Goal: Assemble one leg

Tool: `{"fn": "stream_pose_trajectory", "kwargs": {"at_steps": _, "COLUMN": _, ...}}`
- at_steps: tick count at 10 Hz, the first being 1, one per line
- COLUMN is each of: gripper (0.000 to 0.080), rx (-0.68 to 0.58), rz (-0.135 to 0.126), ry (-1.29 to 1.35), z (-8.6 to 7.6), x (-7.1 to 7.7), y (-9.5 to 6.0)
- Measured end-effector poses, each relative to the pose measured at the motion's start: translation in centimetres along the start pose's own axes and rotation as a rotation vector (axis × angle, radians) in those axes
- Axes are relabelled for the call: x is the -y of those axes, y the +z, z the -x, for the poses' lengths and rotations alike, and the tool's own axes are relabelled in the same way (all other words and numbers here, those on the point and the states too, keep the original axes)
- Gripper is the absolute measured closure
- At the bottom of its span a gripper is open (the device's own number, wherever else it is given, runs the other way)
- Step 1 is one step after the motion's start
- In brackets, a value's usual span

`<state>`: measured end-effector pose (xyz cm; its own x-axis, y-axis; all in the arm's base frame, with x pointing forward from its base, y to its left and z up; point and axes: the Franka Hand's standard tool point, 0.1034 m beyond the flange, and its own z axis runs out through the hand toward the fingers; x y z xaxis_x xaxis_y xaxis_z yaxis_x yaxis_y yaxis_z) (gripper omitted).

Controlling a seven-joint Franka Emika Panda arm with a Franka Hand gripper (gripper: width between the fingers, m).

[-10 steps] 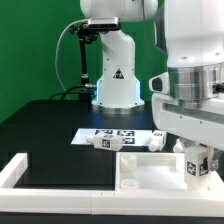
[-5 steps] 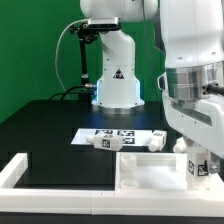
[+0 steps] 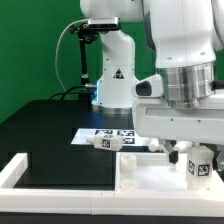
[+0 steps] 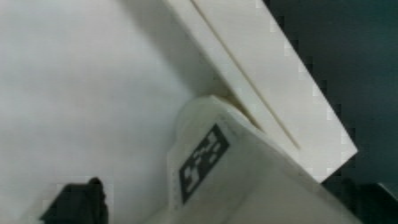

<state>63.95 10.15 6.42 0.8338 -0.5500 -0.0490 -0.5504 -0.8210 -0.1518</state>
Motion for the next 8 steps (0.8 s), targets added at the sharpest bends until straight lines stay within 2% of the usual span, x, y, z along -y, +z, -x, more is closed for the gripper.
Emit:
{"fn": "stream_pose_trajectory", "kwargs": {"at_steps": 2, "gripper": 0.0150, "rx": -0.004, "rz": 0.016, "ry": -0.224, "z": -0.05, "x": -0.07, "y": -0.09}}
{"fn": "stream_pose_trajectory", "kwargs": {"at_steps": 3, "gripper": 0.0150, "rx": 0.004, "rz": 0.055, "ry": -0.459, "z": 0.07, "x": 0.11, "y": -0.51}}
{"fn": "stream_pose_trajectory", "kwargs": {"at_steps": 4, "gripper": 0.0150, "rx": 0.010, "rz": 0.080, "ry": -0.616, "z": -0.09, "x": 0.29, "y": -0.87}}
{"fn": "stream_pose_trajectory", "kwargs": {"at_steps": 5, "gripper": 0.0150, "rx": 0.005, "rz": 0.076, "ry": -0.575, "z": -0.15, "x": 0.29, "y": -0.82}}
{"fn": "stream_pose_trajectory", "kwargs": {"at_steps": 6, "gripper": 0.0270, "rx": 0.005, "rz": 0.076, "ry": -0.558, "z": -0.15, "x": 0.28, "y": -0.81}}
{"fn": "stream_pose_trajectory", "kwargs": {"at_steps": 7, "gripper": 0.0460, "rx": 0.005, "rz": 0.077, "ry": -0.560, "z": -0.16, "x": 0.27, "y": -0.81}}
{"fn": "stream_pose_trajectory", "kwargs": {"at_steps": 8, "gripper": 0.0460, "rx": 0.003, "rz": 0.076, "ry": -0.521, "z": -0.15, "x": 0.27, "y": -0.81}}
